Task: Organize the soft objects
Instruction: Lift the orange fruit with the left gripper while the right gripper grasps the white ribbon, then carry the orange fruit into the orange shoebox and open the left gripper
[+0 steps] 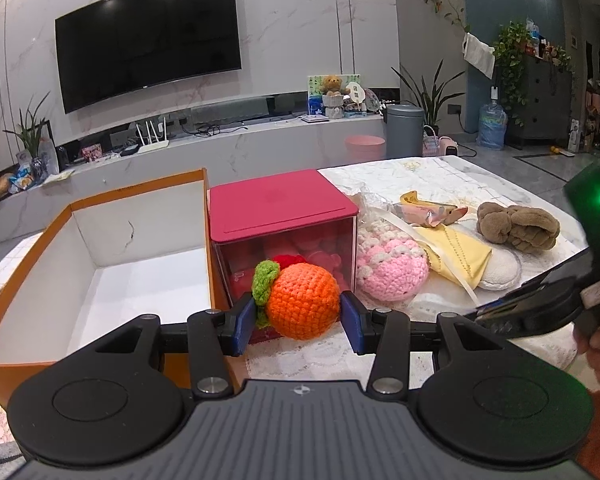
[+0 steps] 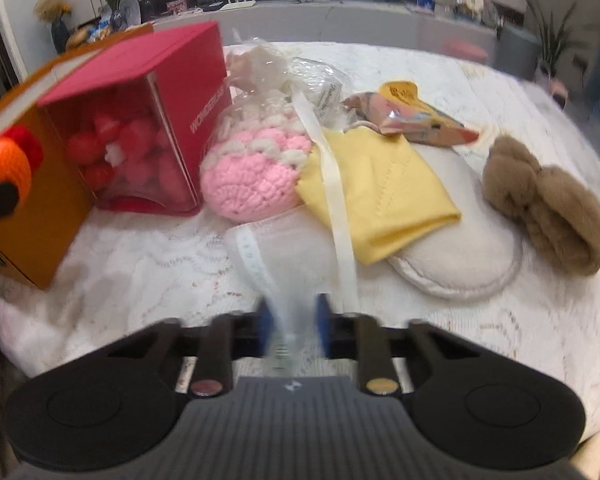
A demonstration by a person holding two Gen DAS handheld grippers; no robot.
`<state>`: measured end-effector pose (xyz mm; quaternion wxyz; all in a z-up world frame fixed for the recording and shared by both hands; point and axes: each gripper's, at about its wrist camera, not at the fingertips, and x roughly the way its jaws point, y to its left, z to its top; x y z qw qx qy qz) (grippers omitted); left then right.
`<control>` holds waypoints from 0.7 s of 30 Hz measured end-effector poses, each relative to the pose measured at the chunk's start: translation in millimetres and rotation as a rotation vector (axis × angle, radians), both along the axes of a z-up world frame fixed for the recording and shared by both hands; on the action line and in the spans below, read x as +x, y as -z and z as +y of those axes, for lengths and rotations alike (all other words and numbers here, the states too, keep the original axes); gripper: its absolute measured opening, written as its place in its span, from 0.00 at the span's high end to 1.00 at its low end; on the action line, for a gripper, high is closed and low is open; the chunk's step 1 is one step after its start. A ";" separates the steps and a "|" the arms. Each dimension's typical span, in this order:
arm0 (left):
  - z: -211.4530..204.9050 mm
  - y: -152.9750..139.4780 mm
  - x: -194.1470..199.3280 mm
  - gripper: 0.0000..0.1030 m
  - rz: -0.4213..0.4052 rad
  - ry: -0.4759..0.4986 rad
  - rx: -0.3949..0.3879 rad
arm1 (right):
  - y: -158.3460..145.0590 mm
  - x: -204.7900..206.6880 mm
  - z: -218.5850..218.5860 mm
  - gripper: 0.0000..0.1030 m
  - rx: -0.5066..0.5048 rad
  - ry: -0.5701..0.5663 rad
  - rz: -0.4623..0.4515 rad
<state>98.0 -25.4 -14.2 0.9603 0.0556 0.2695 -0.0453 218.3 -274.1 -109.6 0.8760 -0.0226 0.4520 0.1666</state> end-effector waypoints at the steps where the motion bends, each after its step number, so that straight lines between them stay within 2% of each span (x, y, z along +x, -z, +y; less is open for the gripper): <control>1: 0.3 -0.4 0.0 0.50 0.001 0.001 -0.004 | -4.0 -0.9 -4.1 0.91 0.019 0.000 -0.001; 4: -0.4 -1.1 -0.4 0.50 -0.006 -0.001 -0.003 | -18.2 -3.4 -16.6 0.95 0.113 0.000 0.008; 10: -1.5 0.0 1.2 0.50 -0.001 -0.006 0.002 | -56.7 -13.2 -41.3 0.97 0.460 -0.065 0.004; 14: -4.3 0.9 1.4 0.50 -0.002 -0.009 0.013 | -66.4 -14.1 -58.0 0.97 0.665 -0.069 0.033; 21: -7.2 2.5 0.9 0.50 -0.008 -0.007 0.030 | -63.8 -13.1 -57.7 0.97 0.664 -0.008 0.066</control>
